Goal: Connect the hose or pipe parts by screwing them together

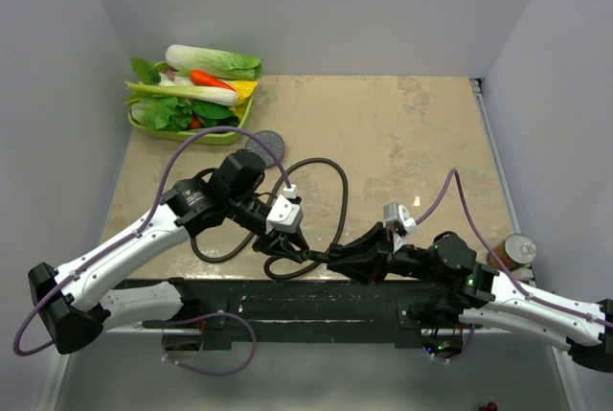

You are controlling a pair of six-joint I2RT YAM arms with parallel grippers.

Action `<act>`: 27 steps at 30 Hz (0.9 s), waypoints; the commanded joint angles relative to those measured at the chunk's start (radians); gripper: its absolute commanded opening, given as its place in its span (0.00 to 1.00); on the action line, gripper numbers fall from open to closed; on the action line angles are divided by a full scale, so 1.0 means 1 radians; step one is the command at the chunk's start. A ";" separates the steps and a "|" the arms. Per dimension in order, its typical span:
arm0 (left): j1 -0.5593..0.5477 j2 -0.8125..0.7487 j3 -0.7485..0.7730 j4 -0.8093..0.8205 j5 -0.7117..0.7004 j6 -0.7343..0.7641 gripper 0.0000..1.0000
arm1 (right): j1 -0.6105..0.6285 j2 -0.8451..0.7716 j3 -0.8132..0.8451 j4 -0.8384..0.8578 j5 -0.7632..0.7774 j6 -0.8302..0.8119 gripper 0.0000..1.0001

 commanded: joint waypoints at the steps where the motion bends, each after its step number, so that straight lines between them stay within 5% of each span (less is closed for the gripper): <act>1: 0.000 -0.016 -0.011 0.030 0.022 0.014 0.00 | 0.000 -0.003 0.062 0.072 -0.019 -0.015 0.00; 27: 0.002 -0.013 0.034 0.040 0.024 -0.009 0.00 | 0.000 0.034 0.002 0.089 0.001 0.008 0.00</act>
